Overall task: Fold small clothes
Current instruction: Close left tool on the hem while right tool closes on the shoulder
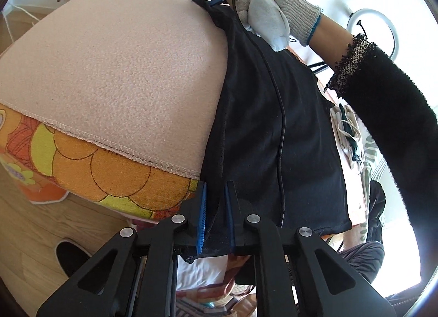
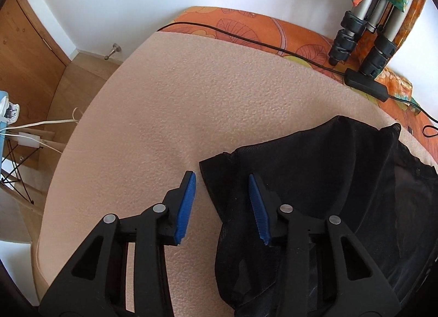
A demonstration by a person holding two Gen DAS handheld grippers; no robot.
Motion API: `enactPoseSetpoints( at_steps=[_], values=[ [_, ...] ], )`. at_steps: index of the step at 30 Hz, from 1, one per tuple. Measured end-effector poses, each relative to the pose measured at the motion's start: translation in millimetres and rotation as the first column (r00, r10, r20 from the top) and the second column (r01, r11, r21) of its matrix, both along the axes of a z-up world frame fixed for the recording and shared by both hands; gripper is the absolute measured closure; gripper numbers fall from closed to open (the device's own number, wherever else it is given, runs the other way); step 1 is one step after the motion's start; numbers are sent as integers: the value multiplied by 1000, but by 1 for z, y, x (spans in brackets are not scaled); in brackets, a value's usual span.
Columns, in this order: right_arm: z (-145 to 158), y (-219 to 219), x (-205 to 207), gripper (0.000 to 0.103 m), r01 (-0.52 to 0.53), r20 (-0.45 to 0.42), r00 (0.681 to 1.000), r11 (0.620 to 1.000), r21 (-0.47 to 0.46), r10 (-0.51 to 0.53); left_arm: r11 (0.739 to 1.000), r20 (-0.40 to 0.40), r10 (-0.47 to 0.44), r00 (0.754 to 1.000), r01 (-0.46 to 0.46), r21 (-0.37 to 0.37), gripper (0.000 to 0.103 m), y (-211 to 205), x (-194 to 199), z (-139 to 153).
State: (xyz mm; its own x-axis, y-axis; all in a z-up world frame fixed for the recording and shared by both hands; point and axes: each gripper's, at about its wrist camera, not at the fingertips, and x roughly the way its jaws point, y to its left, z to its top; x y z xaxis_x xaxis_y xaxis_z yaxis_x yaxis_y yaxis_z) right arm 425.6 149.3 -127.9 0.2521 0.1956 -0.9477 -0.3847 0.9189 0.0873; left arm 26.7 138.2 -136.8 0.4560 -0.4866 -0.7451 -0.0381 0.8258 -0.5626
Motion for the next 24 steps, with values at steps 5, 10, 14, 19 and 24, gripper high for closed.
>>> enactPoseSetpoints(
  at_steps=[5, 10, 14, 19, 24],
  values=[
    [0, -2, 7, 88, -28, 1, 1000, 998, -49, 29, 1000, -1, -10, 1000, 10, -11, 95, -2, 1, 0],
    [8, 2, 7, 99, -58, 37, 997, 995, -84, 62, 997, -21, 1, 1000, -3, -71, 97, 3, 4, -4],
    [26, -17, 10, 100, -9, 61, 998, 1000, -4, 9, 998, -7, 4, 1000, -5, -69, 98, 5, 1, -3],
    [49, -43, 7, 100, 18, 96, 995, 998, 55, -23, 998, 22, -14, 1000, 15, -54, 99, -2, 1, 3],
    [61, -60, 10, 100, 32, 118, 992, 997, 73, -40, 999, 87, -49, 995, 51, -21, 101, -15, 0, 16]
  ],
)
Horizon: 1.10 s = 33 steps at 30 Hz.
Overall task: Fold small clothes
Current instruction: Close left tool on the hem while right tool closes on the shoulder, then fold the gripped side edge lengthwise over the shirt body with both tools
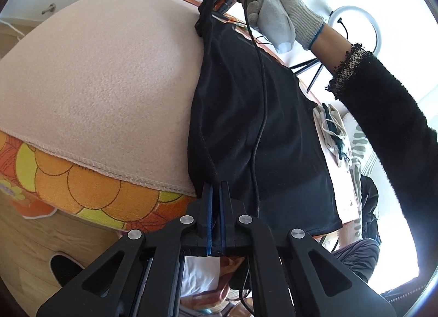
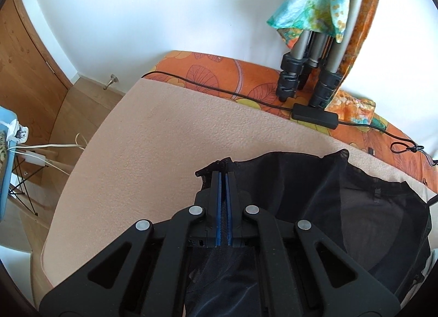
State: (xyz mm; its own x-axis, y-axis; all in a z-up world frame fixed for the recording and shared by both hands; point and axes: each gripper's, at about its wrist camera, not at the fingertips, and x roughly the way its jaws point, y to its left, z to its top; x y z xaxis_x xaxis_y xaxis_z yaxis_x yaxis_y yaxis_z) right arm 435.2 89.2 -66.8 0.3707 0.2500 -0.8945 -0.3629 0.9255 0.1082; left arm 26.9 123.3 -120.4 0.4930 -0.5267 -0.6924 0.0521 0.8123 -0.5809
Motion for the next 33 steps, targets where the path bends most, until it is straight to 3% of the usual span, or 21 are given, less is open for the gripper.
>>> enactPoseSetpoints(
  at_steps=[7, 15, 22, 28, 33],
  values=[
    [20, -38, -2, 100, 30, 42, 999, 999, 11, -30, 998, 10, -64, 998, 64, -23, 101, -22, 5, 4],
    [29, -122, -9, 100, 140, 78, 987, 990, 6, -140, 985, 16, -164, 986, 165, -43, 101, -60, 10, 8],
    [4, -185, -17, 100, 248, 50, 968, 968, -45, -246, 967, -20, -254, 967, 253, -26, 101, -93, 15, 1],
    [-19, -210, -13, 100, 311, 19, 950, 947, -73, -311, 964, -34, -266, 963, 266, -19, 101, -103, 17, -3],
    [-23, -223, -10, 96, 328, -31, 944, 945, -3, -328, 959, -53, -284, 957, 282, -41, 101, -109, 22, -7]
  ],
)
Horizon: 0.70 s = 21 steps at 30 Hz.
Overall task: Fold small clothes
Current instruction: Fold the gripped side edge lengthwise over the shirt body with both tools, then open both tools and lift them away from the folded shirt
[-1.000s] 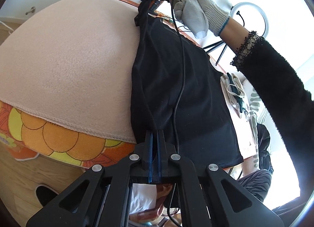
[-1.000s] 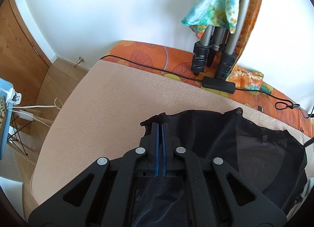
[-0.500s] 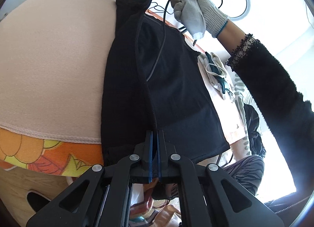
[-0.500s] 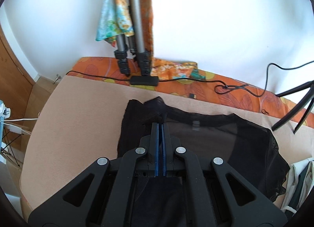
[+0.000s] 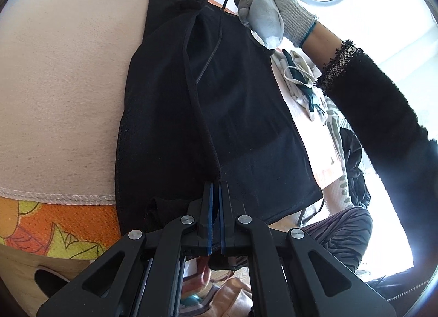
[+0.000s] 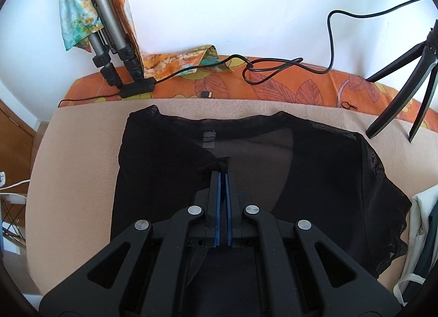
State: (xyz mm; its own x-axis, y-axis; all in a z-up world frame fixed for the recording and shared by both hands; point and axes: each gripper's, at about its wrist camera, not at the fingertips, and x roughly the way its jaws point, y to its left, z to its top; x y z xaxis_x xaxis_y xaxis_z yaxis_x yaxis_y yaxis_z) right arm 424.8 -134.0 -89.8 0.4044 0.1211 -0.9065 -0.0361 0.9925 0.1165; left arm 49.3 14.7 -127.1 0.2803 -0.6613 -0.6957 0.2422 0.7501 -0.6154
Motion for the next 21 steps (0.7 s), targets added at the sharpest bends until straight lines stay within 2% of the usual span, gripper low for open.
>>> enactPoseSetpoints(
  at_steps=[1, 2, 3, 4, 7, 12, 17, 19, 21],
  values=[
    [2, -2, -1, 80, 8, -4, 1000, 1000, 1, -8, 1000, -5, -3, 1000, 3, -3, 101, -2, 1, -1],
    [5, -4, -1, 52, 15, -9, 1000, 1000, 0, -15, 1000, -7, -8, 1000, 8, -7, 101, -3, 1, -1],
    [10, -8, -4, 41, 21, 2, 1000, 1000, -2, -21, 1000, -5, -14, 1000, 14, -5, 101, -4, 1, 0],
    [16, -10, -7, 34, 21, 23, 1000, 1000, -14, -20, 1000, 3, -19, 1000, 19, 3, 101, -6, 0, 1],
    [40, -20, -19, 34, -7, 55, 998, 999, -53, 10, 999, 25, -31, 999, 30, 14, 101, -9, -3, 6],
    [95, -54, -56, 34, -38, 87, 995, 999, -14, 39, 999, 40, -31, 999, 31, 10, 101, -9, -7, 9],
    [146, -83, -130, 34, -81, 153, 986, 996, 43, 73, 999, 62, -34, 997, 34, 3, 101, -11, -9, 14],
    [156, -83, -168, 34, -112, 180, 979, 992, 64, 99, 999, 67, -49, 997, 49, 0, 101, -15, -10, 14],
    [157, -81, -205, 34, -139, 193, 973, 988, 72, 123, 997, 53, -73, 996, 74, -34, 101, -22, -11, 12]
  ],
)
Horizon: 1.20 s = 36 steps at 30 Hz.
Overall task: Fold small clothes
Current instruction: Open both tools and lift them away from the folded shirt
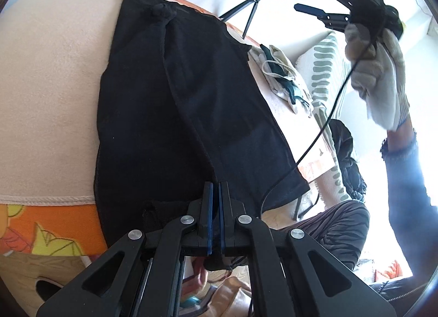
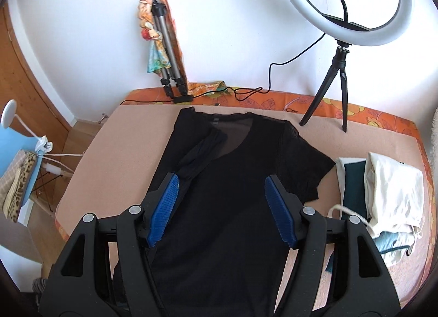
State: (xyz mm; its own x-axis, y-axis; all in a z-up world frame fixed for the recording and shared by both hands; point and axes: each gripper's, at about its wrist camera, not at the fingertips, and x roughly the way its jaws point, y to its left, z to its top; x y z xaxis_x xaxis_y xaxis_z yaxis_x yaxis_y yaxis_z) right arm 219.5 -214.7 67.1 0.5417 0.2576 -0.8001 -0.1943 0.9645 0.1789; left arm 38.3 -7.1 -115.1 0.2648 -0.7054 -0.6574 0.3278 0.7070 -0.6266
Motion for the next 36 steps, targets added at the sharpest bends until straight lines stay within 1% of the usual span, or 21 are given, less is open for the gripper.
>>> enactPoseSetpoints(
  at_steps=[2, 3, 4, 5, 6, 7, 9, 11, 13, 14, 16, 20, 22, 26, 28, 33, 34, 36],
  values=[
    [-8, 3, -34, 34, -24, -3, 1000, 1000, 14, 24, 999, -28, -47, 998, 47, -27, 101, -11, 1, -5],
    [-16, 5, -48, 34, -28, -11, 1000, 999, 21, 28, 996, -44, -84, 996, 83, -15, 97, -19, 1, -8],
    [-24, 6, -62, 34, -34, -22, 999, 999, 27, 35, 994, -53, -107, 993, 108, 22, 94, -26, 0, -9],
    [-34, 9, -74, 34, -41, -34, 999, 999, 35, 42, 991, -48, -110, 993, 114, 76, 90, -31, -1, -9],
    [-44, 11, -85, 34, -46, -48, 998, 998, 38, 48, 987, -35, -119, 992, 122, 106, 90, -34, -4, -7],
    [-55, 15, -96, 34, -54, -67, 996, 998, 37, 57, 986, -21, -127, 992, 129, 110, 90, -34, -8, -4],
    [-76, 20, -113, 34, -73, -106, 991, 995, 64, 79, 988, 17, -117, 993, 114, 103, 90, -24, -15, 6],
    [-97, 26, -129, 34, -98, -158, 981, 991, 93, 112, 992, 64, -79, 995, 73, 101, 89, -6, -21, 17],
    [-111, 34, -142, 34, -130, -180, 973, 987, 98, 146, 994, 106, -22, 994, 10, 110, 83, 17, -25, 24],
    [-116, 39, -149, 35, -153, -183, 969, 984, 91, 168, 993, 118, 7, 993, -21, 119, 77, 27, -26, 23],
    [-123, 47, -162, 35, -188, -180, 963, 978, 85, 201, 987, 126, 53, 991, -72, 145, 77, 43, -27, 20],
    [-134, 53, -176, 36, -209, -176, 959, 974, 91, 222, 976, 93, 135, 986, -149, 156, 77, 65, -24, 8],
    [-136, 55, -178, 36, -214, -175, 958, 972, 92, 228, 971, 98, 149, 984, -165, 173, 77, 66, -24, 7],
    [-140, 66, -186, 46, -263, -168, 945, 957, 121, 281, 969, 116, 156, 981, -175, 177, 77, 65, -23, 9],
    [-142, 80, -193, 52, -321, -153, 930, 942, 103, 334, 971, 113, 138, 984, -157, 182, 77, 59, -23, 8],
    [-139, 117, -219, 52, -490, -92, 865, 870, 48, 492, 970, 97, 98, 990, -117, 215, 77, 53, -26, 1],
    [-139, 124, -224, 52, -514, -84, 854, 858, 17, 513, 970, 89, 96, 991, -113, 216, 77, 54, -27, -1],
    [-142, 137, -233, 52, -539, -69, 842, 838, -85, 535, 972, 66, 94, 993, -106, 208, 77, 56, -29, -6]
  ],
)
